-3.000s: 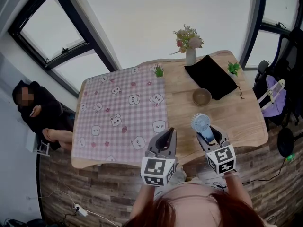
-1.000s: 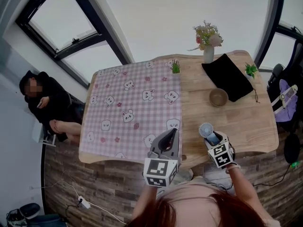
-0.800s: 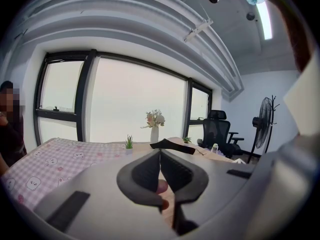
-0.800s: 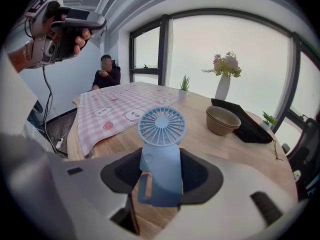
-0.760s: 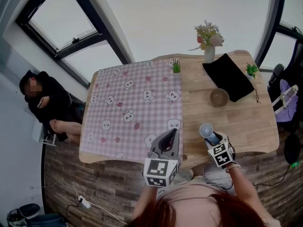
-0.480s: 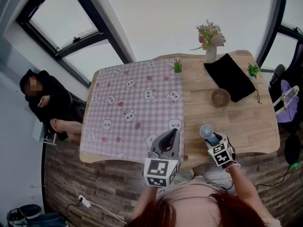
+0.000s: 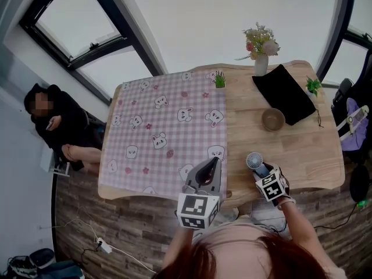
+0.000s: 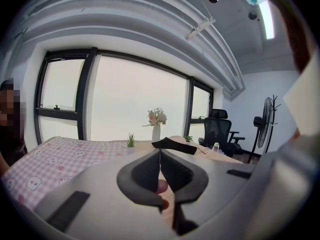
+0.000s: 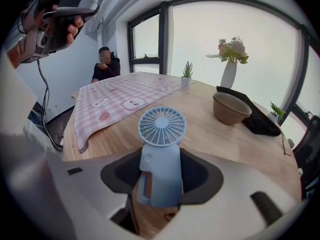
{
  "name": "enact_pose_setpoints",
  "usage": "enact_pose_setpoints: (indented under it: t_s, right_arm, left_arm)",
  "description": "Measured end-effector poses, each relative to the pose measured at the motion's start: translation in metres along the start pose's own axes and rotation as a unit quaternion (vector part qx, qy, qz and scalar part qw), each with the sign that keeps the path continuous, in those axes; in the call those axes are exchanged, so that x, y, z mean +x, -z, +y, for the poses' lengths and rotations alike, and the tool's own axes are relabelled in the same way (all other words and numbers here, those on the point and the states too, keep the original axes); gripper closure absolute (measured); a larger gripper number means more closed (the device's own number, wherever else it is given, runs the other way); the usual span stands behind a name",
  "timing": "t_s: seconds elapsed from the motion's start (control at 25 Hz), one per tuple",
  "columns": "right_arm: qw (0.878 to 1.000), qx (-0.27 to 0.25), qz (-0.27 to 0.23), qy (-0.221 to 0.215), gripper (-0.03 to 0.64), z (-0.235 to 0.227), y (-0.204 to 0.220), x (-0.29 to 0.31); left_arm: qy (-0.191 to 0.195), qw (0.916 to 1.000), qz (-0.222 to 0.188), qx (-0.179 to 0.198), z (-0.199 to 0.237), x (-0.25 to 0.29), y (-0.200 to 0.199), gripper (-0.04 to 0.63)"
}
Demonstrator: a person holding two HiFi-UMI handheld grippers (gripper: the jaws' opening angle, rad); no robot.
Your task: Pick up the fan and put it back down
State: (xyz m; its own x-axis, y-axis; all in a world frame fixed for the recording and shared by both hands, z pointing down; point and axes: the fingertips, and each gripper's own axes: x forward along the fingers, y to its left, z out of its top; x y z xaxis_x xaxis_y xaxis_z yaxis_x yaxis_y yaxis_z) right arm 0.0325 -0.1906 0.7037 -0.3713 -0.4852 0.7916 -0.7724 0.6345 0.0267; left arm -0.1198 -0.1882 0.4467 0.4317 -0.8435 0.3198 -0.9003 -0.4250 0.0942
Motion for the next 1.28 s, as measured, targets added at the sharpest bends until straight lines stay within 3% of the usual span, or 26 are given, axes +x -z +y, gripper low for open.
enact_pose_setpoints:
  t_s: [1.28]
  right_arm:
    - [0.999, 0.016, 0.026, -0.023, 0.381, -0.003, 0.003, 0.011]
  left_arm:
    - [-0.001, 1.0000, 0.007, -0.003, -0.005, 0.007, 0.001, 0.584]
